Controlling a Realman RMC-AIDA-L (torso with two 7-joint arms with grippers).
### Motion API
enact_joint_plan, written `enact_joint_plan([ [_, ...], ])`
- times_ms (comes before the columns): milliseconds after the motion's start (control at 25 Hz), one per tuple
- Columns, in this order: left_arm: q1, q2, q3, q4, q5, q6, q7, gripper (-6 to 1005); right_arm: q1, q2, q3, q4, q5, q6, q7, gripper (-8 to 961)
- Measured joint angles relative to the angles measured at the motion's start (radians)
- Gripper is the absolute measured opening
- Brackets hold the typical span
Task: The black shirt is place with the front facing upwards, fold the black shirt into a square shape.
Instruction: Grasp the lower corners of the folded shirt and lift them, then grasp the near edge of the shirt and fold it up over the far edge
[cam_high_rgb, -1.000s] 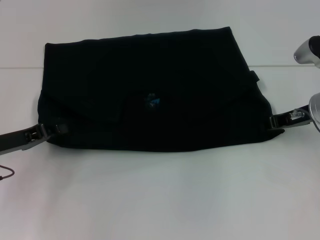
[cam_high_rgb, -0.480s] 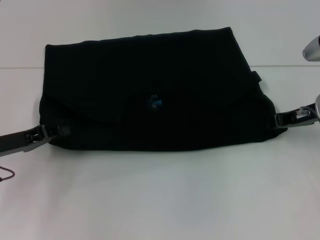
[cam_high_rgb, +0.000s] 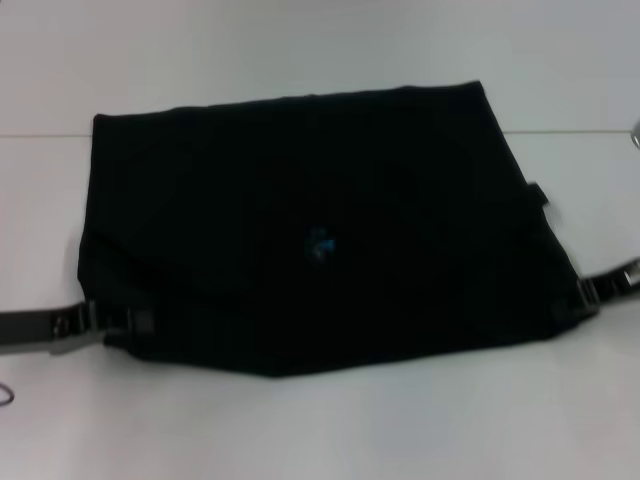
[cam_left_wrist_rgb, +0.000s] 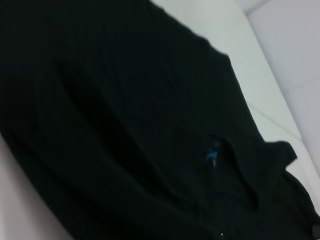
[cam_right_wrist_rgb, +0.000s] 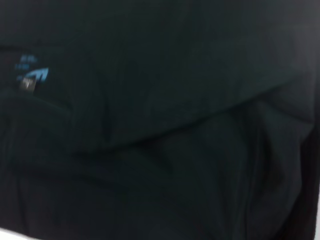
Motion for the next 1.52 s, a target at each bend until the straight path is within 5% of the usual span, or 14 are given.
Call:
enact_joint_plan([
  [760,-0.011,0.025,-0.039,0.049,0.290,0.387,-0.043,55,-0.129,-0.013,-0.003,-0.032,-0.003,-0.375,-0.205,68],
  [1120,-0.019,0.028,-0.063,0.043,0.269,0.349,-0.062,55,-0.116,-0.015,0.083,0.013,0.008,-0.366,-0.247,66],
  [1520,-0.034,0.056,-0.232,0.026,0.177,0.214,-0.072,55,-0.093,-0.104,0.365,0.193,0.140,-0.309,-0.267,73],
])
